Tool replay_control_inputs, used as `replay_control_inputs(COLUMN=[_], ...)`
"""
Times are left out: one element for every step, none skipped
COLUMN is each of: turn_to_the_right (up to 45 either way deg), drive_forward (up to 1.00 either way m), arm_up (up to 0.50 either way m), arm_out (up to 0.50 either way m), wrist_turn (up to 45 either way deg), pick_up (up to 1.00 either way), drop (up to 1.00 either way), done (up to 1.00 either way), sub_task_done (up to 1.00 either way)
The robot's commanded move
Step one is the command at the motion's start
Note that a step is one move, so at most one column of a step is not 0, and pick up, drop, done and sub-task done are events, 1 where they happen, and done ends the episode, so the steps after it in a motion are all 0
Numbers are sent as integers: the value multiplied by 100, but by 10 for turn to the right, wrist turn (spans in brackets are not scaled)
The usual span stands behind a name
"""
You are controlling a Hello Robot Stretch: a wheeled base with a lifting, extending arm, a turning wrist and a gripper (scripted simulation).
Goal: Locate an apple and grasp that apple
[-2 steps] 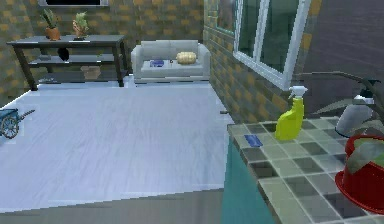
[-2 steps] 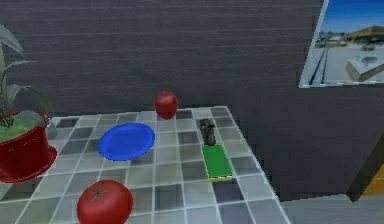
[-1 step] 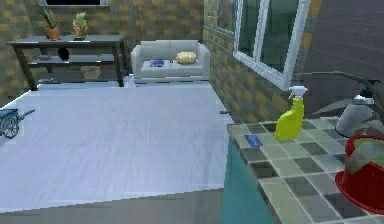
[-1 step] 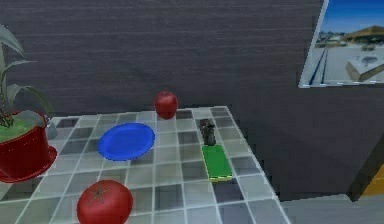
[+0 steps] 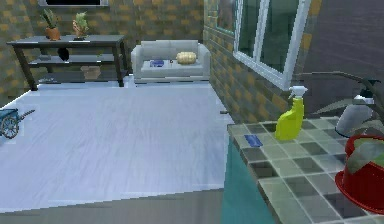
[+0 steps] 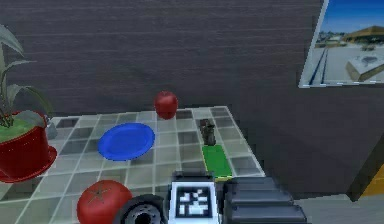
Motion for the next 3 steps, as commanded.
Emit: replay_control_inputs(turn_to_the_right=[0,0,0], drive_forward=[0,0,0], arm_up=[0,0,0], arm_out=[46,0,0], wrist_turn=[0,450,450], pick_up=[0,0,0], drop=[0,0,0], done=[0,0,0], sub_task_done=[0,0,0])
